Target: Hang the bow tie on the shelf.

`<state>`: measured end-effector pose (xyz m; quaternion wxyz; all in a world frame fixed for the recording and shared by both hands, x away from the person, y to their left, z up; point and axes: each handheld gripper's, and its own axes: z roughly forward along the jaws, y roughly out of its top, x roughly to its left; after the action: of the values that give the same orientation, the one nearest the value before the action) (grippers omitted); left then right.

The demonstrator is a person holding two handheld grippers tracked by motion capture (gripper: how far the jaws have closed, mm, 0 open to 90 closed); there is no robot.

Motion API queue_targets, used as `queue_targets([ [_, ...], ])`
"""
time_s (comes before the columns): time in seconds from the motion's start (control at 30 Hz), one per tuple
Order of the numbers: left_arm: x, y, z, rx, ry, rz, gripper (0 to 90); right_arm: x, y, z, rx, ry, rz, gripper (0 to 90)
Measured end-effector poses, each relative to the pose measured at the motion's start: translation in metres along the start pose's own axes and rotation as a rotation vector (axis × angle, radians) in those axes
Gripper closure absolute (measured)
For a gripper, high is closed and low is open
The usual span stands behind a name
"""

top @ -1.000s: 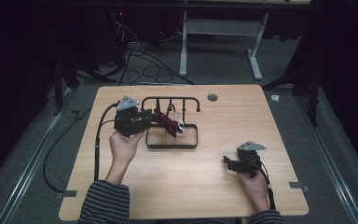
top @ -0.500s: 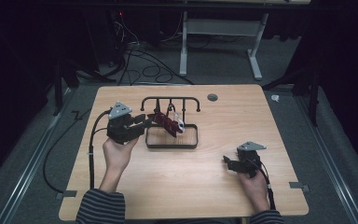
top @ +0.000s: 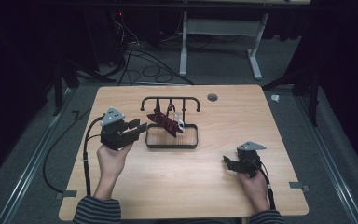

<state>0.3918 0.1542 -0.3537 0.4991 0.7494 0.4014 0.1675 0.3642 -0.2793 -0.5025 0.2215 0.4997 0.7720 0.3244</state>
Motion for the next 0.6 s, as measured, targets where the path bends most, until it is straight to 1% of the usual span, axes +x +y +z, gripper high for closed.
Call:
queue_targets([
  [0.17,0.003,-0.005,-0.005,-0.003,0.000,-0.009,62.5,0.000,0.000,0.000,0.000,0.000,0.000,31.5],
  [0.6,0.009,-0.018,-0.020,-0.011,0.014,-0.032,61.4,0.000,0.000,0.000,0.000,-0.001,0.000,31.6],
])
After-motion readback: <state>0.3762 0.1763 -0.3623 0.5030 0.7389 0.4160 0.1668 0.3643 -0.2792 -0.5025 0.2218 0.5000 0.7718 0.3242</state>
